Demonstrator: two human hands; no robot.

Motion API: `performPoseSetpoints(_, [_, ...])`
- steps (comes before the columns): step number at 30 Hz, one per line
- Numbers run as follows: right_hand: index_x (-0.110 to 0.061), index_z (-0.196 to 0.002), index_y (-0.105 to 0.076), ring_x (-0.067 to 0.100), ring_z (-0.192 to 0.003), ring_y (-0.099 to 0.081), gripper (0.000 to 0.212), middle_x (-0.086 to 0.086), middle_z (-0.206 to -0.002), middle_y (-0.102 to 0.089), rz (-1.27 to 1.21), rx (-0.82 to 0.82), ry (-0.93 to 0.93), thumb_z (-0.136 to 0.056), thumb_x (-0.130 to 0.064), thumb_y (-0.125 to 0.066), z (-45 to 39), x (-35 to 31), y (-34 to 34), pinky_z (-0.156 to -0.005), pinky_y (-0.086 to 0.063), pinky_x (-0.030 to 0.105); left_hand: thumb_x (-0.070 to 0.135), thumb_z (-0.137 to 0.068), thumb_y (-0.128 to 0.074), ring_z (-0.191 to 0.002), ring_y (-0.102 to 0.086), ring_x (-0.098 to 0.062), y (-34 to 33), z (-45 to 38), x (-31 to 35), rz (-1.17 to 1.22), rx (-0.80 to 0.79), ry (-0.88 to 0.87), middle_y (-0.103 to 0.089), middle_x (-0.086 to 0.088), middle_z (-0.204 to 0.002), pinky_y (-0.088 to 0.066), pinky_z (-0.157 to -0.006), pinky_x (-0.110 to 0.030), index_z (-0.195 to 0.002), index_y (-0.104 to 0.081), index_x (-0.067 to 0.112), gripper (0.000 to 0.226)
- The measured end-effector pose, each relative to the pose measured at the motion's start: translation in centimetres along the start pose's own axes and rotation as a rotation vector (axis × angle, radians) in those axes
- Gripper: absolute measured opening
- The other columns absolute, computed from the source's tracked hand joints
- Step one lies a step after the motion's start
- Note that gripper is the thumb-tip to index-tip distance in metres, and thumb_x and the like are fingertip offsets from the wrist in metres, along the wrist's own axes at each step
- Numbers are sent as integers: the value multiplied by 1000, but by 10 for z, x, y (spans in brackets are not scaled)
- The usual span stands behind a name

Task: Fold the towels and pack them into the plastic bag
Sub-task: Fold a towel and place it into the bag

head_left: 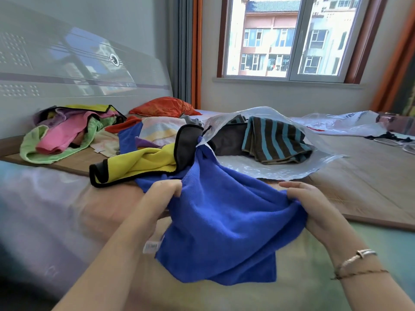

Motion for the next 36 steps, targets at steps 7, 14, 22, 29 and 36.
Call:
performPoseSetpoints(7, [-17, -69, -52, 18, -69, -35, 25, 6, -71, -38, 653, -142, 80, -88, -30, -62, 15, -13, -14, -62, -26, 30, 24, -88, -69, -73, -61, -17, -2, -5, -6, -121, 71, -206, -67, 0, -71, -50, -69, -30, -73, -70, 14, 17])
performPoseSetpoints(14, [-1, -93, -68, 19, -76, -61, 32, 14, -89, -70, 198, -189, -31, -90, -33, -66, 36, -23, -5, -65, -51, 30, 16, -90, -63, -89, -61, -21, 11, 15, 20, 238, 49, -297, -67, -5, -95, -49, -70, -27, -96, -68, 11, 10])
performPoseSetpoints(22, [-8, -108, -64, 15, -92, -66, 26, 5, -104, -70, -640, -152, 434, -99, -25, -46, 91, -125, 26, -69, -56, 25, 17, -87, -60, -90, -60, -18, 52, 96, 121, 428, -53, -667, -68, -3, -95, -45, -76, -29, -96, -70, 14, 14])
performPoseSetpoints(29, [-10, -112, -64, 11, -82, -65, 20, 2, -97, -70, -586, -14, 661, -94, -12, -56, 127, -168, 36, -69, -54, 22, 21, -90, -62, -78, -57, -12, 60, 134, 161, 434, -21, -830, -65, 5, -81, -45, -66, -20, -79, -71, 21, 15])
performPoseSetpoints(36, [-11, -82, -58, 13, -62, -54, 11, 9, -79, -59, -201, 246, 360, -89, -12, -67, 60, -105, 28, -49, -43, 21, 23, -88, -66, -72, -63, -1, 53, 72, 103, 232, 165, -587, -72, 16, -75, -49, -63, -17, -77, -76, 26, 15])
Point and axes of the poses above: each hand's wrist, its own z-axis away from the middle knuckle, its own y-axis out of the back of the hand, x = y × z, the point moved 7 cm from there along -z, towards the middle knuckle
